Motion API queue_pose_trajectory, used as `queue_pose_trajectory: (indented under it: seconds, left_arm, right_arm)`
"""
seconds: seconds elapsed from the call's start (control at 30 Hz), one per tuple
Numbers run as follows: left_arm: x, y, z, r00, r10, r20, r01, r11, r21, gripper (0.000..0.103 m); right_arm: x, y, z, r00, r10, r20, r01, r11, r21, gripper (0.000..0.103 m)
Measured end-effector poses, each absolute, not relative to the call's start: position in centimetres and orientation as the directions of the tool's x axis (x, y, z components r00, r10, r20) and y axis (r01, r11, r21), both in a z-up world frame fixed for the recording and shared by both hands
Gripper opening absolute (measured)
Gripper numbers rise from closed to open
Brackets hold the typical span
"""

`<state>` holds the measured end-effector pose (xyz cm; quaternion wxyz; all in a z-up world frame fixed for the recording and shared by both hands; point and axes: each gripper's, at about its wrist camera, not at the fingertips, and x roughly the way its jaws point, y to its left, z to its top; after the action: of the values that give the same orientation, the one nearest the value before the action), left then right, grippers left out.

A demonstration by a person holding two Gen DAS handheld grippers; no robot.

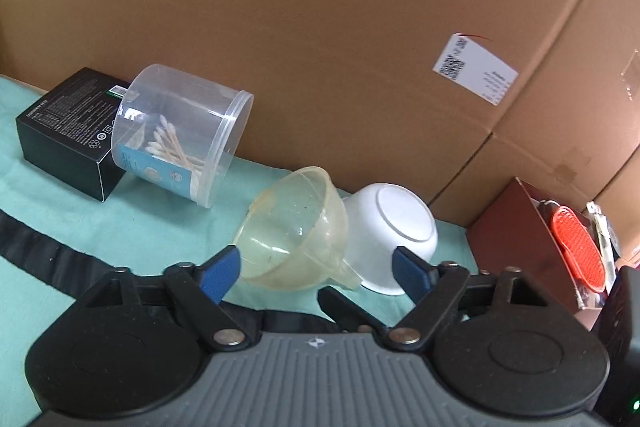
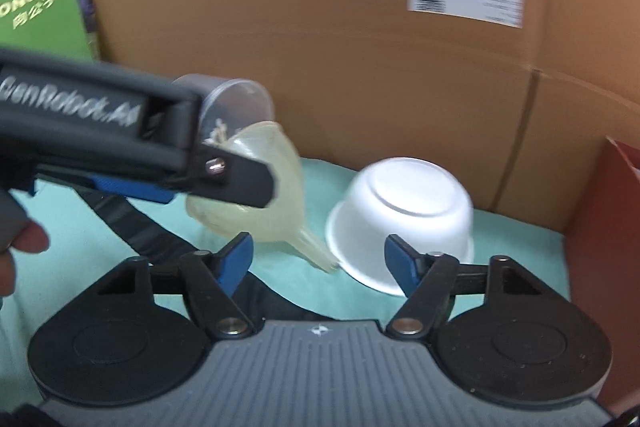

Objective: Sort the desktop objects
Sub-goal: 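Move the right tool toward the clear plastic funnel, then close the right gripper on the funnel spout and lift it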

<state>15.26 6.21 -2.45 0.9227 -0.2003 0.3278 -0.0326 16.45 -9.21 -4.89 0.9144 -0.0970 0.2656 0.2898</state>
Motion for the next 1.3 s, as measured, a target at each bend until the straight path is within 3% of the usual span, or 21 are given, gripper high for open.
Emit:
queue_pose_trajectory:
  seconds: [0.07,0.23,0.33,0.5,0.7,1.3]
  left_arm:
    - [15.7,6.4,-2.8,0.776,-0.189,-0.602,-0.077,0.919,-0.387,0.072]
    - [16.1,6.7,-3.0,0.788,-0.178,-0.590,-0.073,0.924,-0.375,0.065]
    - [16.2,6.9,-3.2,0.791,-0.159,-0.591,-0.082,0.929,-0.360,0.054]
    - [15.7,6.7,-3.0,0.796,-0.153,-0.585,-0.066,0.940,-0.336,0.050]
    - [14.6,6.4,-2.3,0.803,-0.153,-0.575,-0.054,0.944,-0.326,0.046]
    - [6.9,2.1,-2.2,0.732,-0.329,-0.597,0.099,0.918,-0.383,0.043]
  right_arm:
    - [16.7,-8.4,-5.1,0.683,0.489,-0.542,-0.597,0.801,-0.030,0.055]
    - [17.4,-7.5,-6.2,0.668,0.507,-0.545,-0.621,0.783,-0.032,0.054]
    - [17.6,-7.2,-6.8,0.668,0.508,-0.544,-0.625,0.780,-0.039,0.054]
    - [17.3,-7.2,-6.9,0.669,0.504,-0.546,-0.628,0.777,-0.052,0.052]
    - [16.3,-8.1,-6.6,0.665,0.505,-0.549,-0.623,0.782,-0.035,0.043]
    - [6.9,-14.1,-5.2,0.675,0.458,-0.578,-0.576,0.817,-0.025,0.040]
